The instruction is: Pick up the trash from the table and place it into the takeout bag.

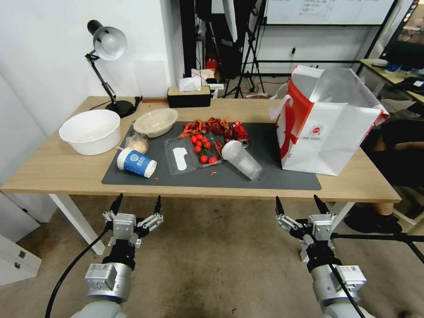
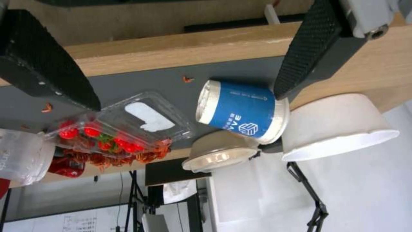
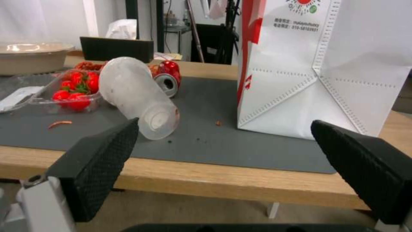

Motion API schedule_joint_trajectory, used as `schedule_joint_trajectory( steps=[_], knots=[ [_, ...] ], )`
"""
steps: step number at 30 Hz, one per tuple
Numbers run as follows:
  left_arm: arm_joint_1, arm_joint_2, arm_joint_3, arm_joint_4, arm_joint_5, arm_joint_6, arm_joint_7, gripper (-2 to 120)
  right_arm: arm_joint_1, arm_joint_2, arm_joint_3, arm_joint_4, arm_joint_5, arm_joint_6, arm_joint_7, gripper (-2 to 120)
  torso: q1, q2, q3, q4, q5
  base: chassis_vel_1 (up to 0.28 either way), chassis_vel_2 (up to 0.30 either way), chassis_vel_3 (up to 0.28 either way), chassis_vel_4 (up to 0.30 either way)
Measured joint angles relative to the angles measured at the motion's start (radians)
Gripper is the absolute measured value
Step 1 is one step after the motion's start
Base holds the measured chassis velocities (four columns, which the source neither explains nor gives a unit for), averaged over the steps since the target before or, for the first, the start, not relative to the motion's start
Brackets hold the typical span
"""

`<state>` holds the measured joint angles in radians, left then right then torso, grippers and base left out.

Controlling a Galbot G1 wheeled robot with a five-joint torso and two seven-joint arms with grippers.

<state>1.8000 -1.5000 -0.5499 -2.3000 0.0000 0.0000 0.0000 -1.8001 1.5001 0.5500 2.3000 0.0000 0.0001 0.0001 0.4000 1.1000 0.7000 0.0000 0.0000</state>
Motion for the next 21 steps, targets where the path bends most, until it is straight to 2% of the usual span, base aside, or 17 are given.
schedule_joint_trajectory(
  steps=[21],
  knots=[
    [0.000,0.000,0.000,0.000,0.000,0.000,0.000,100,0.000,0.000,0.000,0.000,0.000,0.000,0.000,100,0.000,0.000,0.000,0.0000,0.0000,0.000,0.000,0.000,0.000]
  ],
)
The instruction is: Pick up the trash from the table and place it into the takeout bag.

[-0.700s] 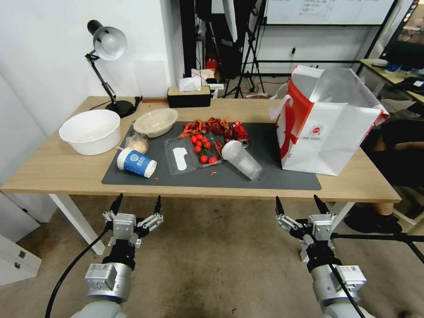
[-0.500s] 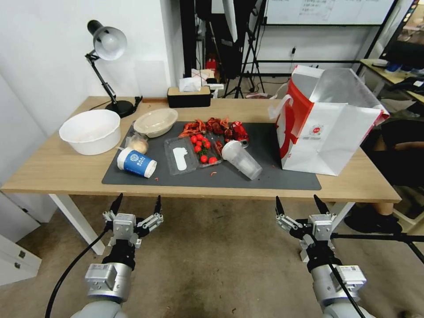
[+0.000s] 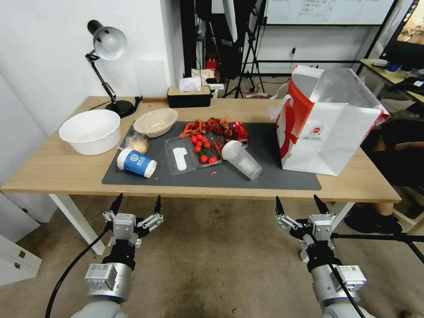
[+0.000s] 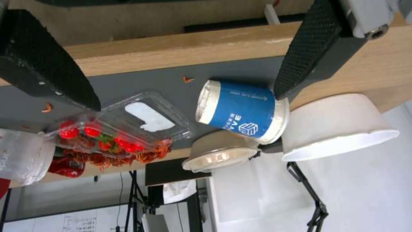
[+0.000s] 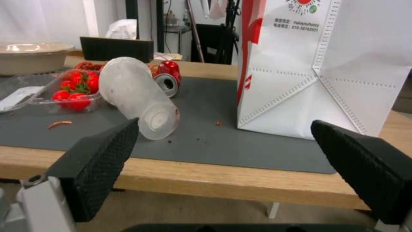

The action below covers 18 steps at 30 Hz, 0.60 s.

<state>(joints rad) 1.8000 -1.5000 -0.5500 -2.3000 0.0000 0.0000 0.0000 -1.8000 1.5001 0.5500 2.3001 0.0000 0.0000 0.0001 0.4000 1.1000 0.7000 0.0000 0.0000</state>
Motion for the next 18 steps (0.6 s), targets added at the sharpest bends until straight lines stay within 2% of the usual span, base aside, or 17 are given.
schedule_joint_trajectory(
  steps=[7,10,11,13,14,16,17,18],
  knots=[
    [-0.005,-0.001,-0.001,0.000,-0.003,0.011,0.000,100,0.006,-0.001,0.001,0.001,0.006,-0.010,0.001,100,0.000,0.000,0.000,-0.0001,0.0000,0.000,0.000,0.000,0.000],
    [-0.049,-0.015,-0.017,-0.013,-0.036,0.112,0.000,100,0.071,-0.016,0.023,0.013,0.063,-0.114,0.016,100,0.000,0.000,0.000,0.0000,0.0000,0.000,0.000,0.000,0.000],
    [-0.049,-0.015,-0.017,-0.013,-0.036,0.112,0.000,100,0.071,-0.016,0.023,0.013,0.063,-0.114,0.016,100,0.000,0.000,0.000,0.0000,0.0000,0.000,0.000,0.000,0.000],
    [-0.088,-0.028,-0.031,-0.026,-0.065,0.203,-0.001,100,0.128,-0.028,0.042,0.023,0.114,-0.207,0.031,100,0.000,0.000,0.000,0.0000,0.0001,0.000,0.000,0.000,0.000],
    [-0.088,-0.028,-0.031,-0.026,-0.065,0.203,-0.001,100,0.128,-0.028,0.042,0.023,0.114,-0.207,0.031,100,0.000,0.000,0.000,0.0000,0.0001,0.000,0.000,0.000,0.000],
    [-0.125,-0.040,-0.044,-0.038,-0.093,0.288,-0.002,100,0.181,-0.041,0.060,0.034,0.163,-0.295,0.044,100,0.000,0.000,0.000,0.0000,0.0001,0.000,0.000,0.000,0.000],
    [-0.125,-0.040,-0.044,-0.038,-0.093,0.288,-0.002,100,0.181,-0.041,0.060,0.034,0.163,-0.295,0.044,100,0.000,0.000,0.000,0.0000,0.0001,0.000,0.000,0.000,0.000],
    [-0.142,-0.047,-0.052,-0.045,-0.112,0.326,-0.003,100,0.208,-0.047,0.069,0.039,0.186,-0.337,0.050,100,0.000,0.000,0.000,0.0000,-0.0001,0.000,0.000,0.000,0.000]
  ],
)
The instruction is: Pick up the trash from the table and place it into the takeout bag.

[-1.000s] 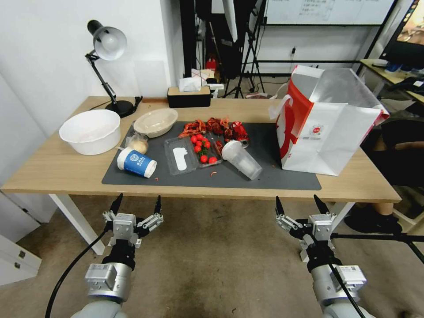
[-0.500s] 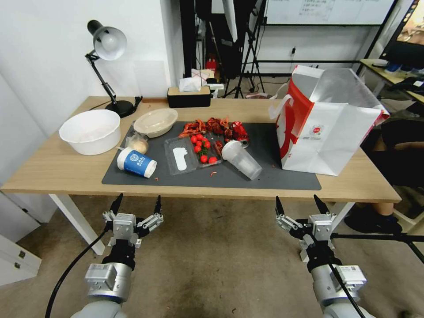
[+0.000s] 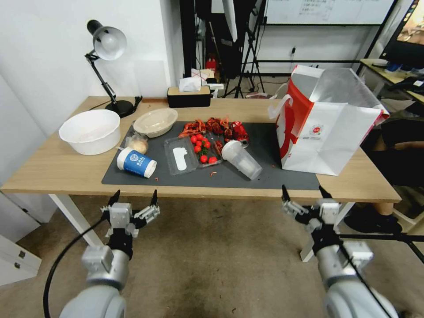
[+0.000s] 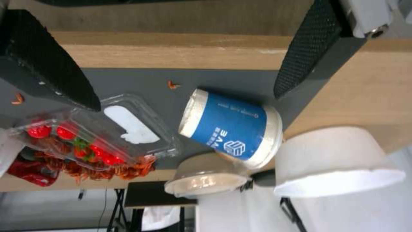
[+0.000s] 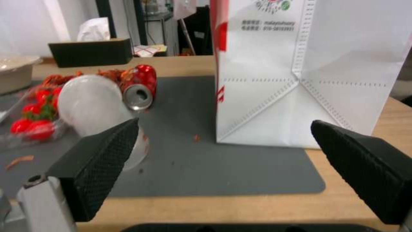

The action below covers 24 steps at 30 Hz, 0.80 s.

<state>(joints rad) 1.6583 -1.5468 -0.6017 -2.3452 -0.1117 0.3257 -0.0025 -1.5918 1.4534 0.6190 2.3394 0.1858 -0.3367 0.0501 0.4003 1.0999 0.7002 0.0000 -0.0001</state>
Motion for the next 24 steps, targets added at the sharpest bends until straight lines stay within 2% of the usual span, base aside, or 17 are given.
schedule_joint_trajectory(
  steps=[4,10,13,15,16,17,19,24],
  knots=[
    [-0.005,-0.006,-0.005,-0.007,-0.018,0.012,-0.001,100,0.015,-0.003,0.005,0.003,0.014,-0.027,0.004,100,0.000,0.000,0.000,-0.0001,0.0001,0.000,0.000,0.000,0.000],
    [-0.003,-0.006,-0.008,-0.009,-0.018,-0.003,0.001,100,0.029,-0.026,-0.005,-0.006,0.054,-0.015,0.005,100,0.000,0.000,0.000,-0.0004,0.0001,0.000,0.000,0.000,0.000],
    [-0.001,-0.009,-0.011,-0.009,-0.017,-0.011,0.005,100,0.071,-0.107,-0.052,-0.051,0.186,0.061,0.003,100,0.000,0.000,0.000,0.0006,0.0001,0.000,0.000,0.000,0.000],
    [0.000,-0.011,-0.011,-0.009,-0.016,-0.013,0.007,100,0.075,-0.117,-0.058,-0.057,0.203,0.072,0.002,100,0.000,0.000,0.000,0.0003,0.0003,0.000,0.000,0.000,0.000],
    [0.000,-0.012,-0.011,-0.009,-0.014,-0.015,0.010,100,0.091,-0.138,-0.077,-0.081,0.236,0.088,-0.005,100,0.000,0.000,0.000,-0.0014,-0.0002,0.000,0.000,0.000,0.000],
    [0.000,-0.012,-0.011,-0.009,-0.014,-0.015,0.010,100,0.091,-0.138,-0.077,-0.081,0.236,0.088,-0.005,100,0.000,0.000,0.000,-0.0014,-0.0002,0.000,0.000,0.000,0.000],
    [0.002,-0.017,-0.010,-0.008,-0.011,-0.024,0.017,100,0.159,-0.190,-0.115,-0.130,0.286,0.109,-0.025,100,0.000,0.000,0.000,0.0005,0.0004,0.000,0.000,0.000,0.000],
    [0.005,-0.021,-0.009,-0.004,0.002,-0.037,0.025,100,0.223,-0.224,-0.143,-0.180,0.321,0.116,-0.052,100,0.000,0.000,0.000,0.0001,0.0003,0.000,0.000,0.000,0.000]
  ],
)
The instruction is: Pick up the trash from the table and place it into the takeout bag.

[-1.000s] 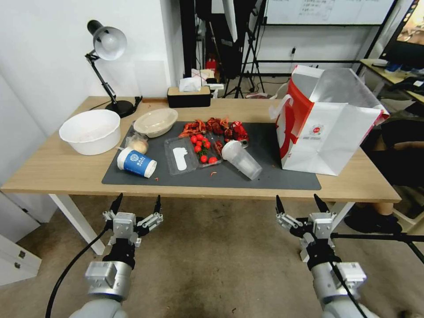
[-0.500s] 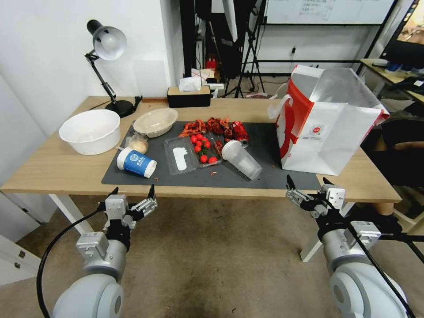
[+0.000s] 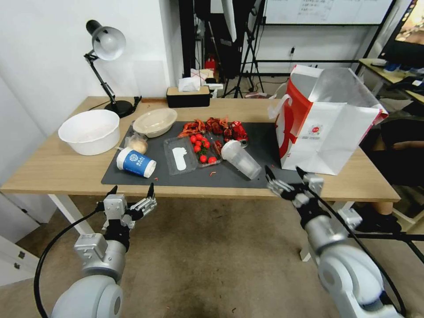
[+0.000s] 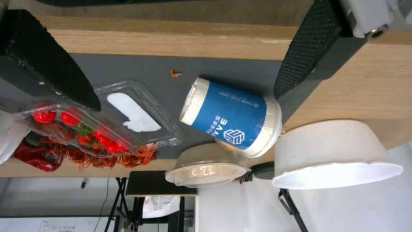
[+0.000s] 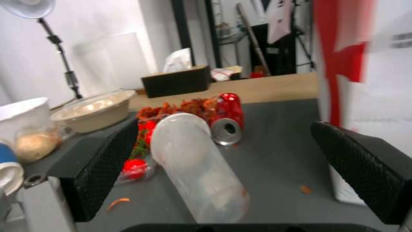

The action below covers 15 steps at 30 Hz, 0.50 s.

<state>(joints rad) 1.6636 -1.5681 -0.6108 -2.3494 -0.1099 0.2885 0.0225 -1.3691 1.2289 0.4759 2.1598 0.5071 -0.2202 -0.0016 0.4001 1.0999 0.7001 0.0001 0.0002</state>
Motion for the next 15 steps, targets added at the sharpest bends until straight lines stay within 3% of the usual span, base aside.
schedule_joint_trajectory(
  steps=[15],
  knots=[
    [0.016,-0.027,-0.002,0.015,0.053,-0.041,0.010,100,0.274,-0.086,-0.148,-0.194,0.142,-0.136,0.053,100,0.000,0.000,0.000,-0.0001,-0.0002,0.000,0.000,0.000,0.000]
  ],
)
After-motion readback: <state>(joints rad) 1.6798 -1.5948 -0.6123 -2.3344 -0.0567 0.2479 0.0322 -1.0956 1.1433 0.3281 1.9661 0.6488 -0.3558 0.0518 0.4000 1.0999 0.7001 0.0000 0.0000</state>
